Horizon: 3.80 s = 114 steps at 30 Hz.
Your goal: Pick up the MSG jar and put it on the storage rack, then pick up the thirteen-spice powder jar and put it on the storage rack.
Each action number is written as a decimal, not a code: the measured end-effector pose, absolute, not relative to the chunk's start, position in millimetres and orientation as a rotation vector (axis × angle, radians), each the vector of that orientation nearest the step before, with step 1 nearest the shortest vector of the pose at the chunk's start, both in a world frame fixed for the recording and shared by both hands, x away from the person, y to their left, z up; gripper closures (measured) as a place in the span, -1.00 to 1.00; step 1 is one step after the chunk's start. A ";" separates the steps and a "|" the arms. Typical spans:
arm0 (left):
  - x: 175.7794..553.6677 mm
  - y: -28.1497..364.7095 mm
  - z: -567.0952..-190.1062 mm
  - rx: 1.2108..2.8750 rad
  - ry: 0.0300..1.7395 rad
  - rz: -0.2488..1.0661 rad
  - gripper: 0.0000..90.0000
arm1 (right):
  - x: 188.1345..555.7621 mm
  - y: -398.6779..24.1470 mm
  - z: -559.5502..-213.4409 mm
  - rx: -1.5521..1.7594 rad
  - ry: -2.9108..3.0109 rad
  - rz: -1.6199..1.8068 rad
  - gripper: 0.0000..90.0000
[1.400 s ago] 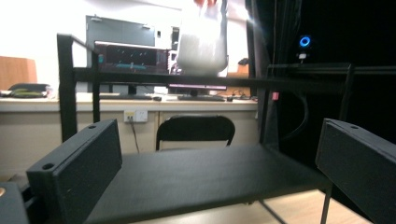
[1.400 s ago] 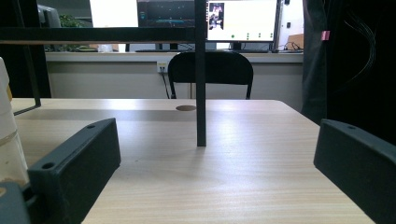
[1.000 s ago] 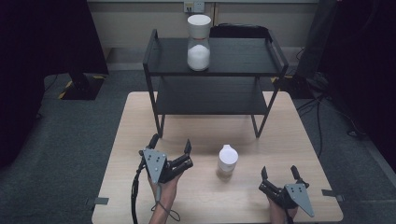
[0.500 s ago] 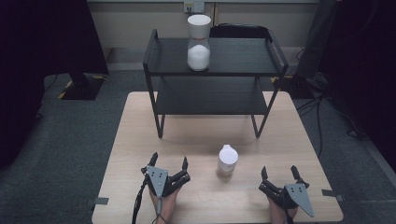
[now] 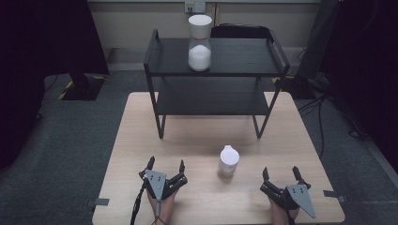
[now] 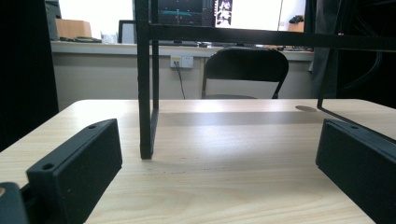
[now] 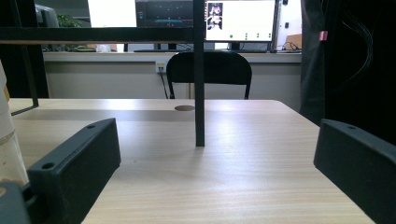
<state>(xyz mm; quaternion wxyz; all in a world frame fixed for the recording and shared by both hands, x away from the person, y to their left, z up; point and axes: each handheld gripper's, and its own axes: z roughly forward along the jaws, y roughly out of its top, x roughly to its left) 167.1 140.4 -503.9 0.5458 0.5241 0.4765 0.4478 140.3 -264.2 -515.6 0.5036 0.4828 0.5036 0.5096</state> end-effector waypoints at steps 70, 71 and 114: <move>163.4 127.1 -516.8 1.234 1.129 1.147 -1.00 | 148.5 -254.7 -473.2 1.086 1.277 1.331 -1.00; 163.3 127.1 -516.8 1.234 1.129 1.147 -1.00 | 150.8 -250.9 -467.8 1.065 1.290 1.341 -1.00; 163.3 126.4 -516.9 1.232 1.132 1.150 -1.00 | 179.4 -186.6 -495.1 1.056 1.478 1.457 -0.71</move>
